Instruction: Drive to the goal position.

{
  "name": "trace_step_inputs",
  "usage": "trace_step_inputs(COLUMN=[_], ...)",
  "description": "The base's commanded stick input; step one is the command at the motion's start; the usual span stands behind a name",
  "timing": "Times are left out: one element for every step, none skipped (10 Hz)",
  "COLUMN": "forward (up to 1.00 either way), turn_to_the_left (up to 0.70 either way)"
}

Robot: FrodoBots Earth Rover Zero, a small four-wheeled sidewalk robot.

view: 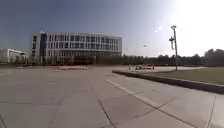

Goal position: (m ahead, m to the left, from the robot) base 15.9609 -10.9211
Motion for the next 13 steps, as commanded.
trace_step_inputs(forward=[0.06,0.06,0.06,0.06,0.06,0.06,0.05,0.06,0.05,0.06,0.06,0.06,0.06], turn_to_the_left=[0.00,0.00,0.00,0.00,0.00,0.00,0.00,0.00,0.00,0.00,0.00,0.00,0.00])
